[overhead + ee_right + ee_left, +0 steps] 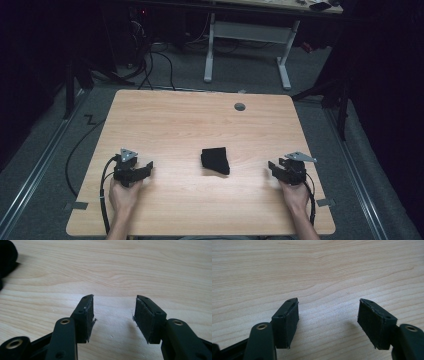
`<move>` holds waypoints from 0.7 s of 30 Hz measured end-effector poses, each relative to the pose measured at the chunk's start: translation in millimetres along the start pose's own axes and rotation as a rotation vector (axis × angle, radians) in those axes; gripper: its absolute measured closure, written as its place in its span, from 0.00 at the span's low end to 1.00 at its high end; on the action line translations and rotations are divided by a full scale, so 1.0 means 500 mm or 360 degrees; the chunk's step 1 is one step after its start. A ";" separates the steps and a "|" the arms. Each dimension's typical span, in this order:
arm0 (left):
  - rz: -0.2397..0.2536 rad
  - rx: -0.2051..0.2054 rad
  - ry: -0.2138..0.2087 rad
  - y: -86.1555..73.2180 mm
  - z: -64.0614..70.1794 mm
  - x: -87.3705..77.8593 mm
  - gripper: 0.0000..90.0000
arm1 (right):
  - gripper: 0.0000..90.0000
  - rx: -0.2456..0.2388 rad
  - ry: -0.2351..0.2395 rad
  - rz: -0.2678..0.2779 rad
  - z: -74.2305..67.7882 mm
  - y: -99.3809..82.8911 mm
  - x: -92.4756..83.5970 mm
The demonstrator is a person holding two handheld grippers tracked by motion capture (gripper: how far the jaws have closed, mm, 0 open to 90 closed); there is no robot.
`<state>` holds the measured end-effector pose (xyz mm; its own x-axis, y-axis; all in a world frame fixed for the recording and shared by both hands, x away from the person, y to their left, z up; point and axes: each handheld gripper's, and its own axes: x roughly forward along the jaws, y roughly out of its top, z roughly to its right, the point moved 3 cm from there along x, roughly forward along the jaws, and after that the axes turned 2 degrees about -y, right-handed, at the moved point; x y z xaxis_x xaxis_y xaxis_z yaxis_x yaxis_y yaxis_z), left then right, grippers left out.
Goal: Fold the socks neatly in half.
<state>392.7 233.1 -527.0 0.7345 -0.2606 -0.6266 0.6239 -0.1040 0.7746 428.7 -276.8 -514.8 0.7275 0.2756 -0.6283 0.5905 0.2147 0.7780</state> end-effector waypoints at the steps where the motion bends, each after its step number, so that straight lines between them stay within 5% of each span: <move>1: -0.0001 0.0001 0.0000 0.001 0.001 0.002 0.37 | 0.55 0.0005 -0.0008 -0.0003 0.005 -0.004 0.000; 13: -0.0041 0.0086 0.0031 0.003 0.011 0.009 0.34 | 0.51 -0.0030 -0.0091 -0.0057 0.012 -0.016 0.013; 21: -0.0050 0.0105 0.0034 0.003 0.016 0.011 0.31 | 0.43 -0.0044 -0.0071 -0.0071 0.010 -0.017 0.012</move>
<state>395.7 224.0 -528.6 0.7209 -0.2360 -0.6516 0.6281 -0.1750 0.7582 429.8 -281.9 -525.4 0.7158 0.2235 -0.6616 0.6134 0.2515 0.7487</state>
